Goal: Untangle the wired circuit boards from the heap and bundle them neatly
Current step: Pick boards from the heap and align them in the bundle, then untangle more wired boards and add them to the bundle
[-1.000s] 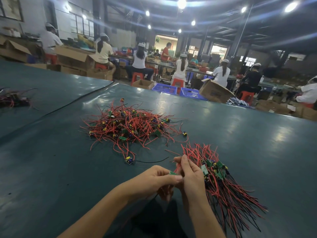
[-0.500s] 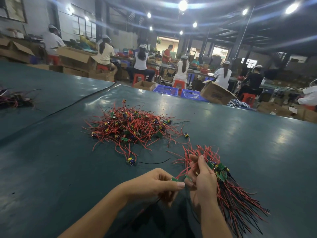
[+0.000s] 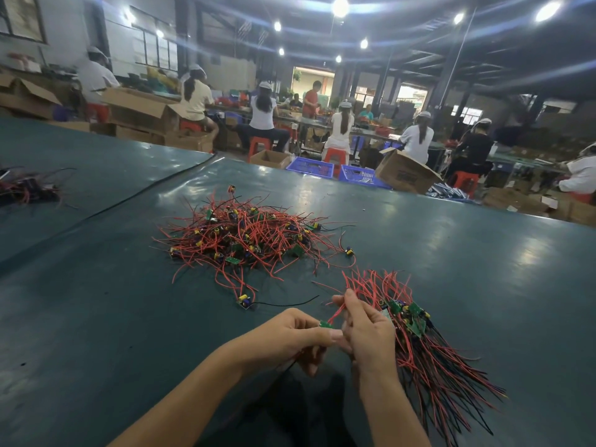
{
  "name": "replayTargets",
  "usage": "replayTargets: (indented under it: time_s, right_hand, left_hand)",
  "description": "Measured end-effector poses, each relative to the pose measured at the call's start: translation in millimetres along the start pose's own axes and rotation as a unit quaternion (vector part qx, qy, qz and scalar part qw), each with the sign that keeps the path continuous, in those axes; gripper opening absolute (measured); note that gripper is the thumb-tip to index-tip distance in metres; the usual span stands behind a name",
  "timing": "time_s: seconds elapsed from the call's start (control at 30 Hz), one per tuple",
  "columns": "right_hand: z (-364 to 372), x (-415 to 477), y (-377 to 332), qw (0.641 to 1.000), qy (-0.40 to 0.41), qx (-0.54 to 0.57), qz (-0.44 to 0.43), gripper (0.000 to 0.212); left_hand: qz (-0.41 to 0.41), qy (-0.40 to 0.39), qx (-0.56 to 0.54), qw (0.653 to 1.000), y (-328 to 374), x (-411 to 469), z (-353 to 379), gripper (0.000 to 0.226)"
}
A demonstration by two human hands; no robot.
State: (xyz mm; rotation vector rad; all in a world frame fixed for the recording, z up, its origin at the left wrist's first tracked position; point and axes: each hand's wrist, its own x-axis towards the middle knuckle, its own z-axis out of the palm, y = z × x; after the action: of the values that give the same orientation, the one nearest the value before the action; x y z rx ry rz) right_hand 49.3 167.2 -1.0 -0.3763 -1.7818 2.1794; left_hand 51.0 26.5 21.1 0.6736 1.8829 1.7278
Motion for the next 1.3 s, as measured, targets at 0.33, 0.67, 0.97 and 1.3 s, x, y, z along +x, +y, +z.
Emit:
replayTargets:
  time_s: [0.33, 0.67, 0.97, 1.3]
  right_hand:
    - [-20, 14, -9, 0.989, 0.098, 0.107, -0.016, 0.03]
    - [7, -11, 0, 0.993, -0.097, -0.05, -0.037, 0.031]
    - [0, -6, 3, 0.99, -0.005, -0.097, -0.106, 0.024]
    - [-8, 3, 2, 0.995, -0.002, -0.046, -0.084, 0.019]
  left_hand:
    - [-0.004, -0.067, 0.046, 0.997, 0, -2, 0, 0.036]
    - [0.015, 0.07, 0.023, 0.997, -13, 12, 0, 0.045]
    - [-0.012, 0.039, 0.014, 0.999, -17, 14, -1, 0.035]
    - [0.017, 0.024, 0.038, 0.999, -14, 11, 1, 0.036]
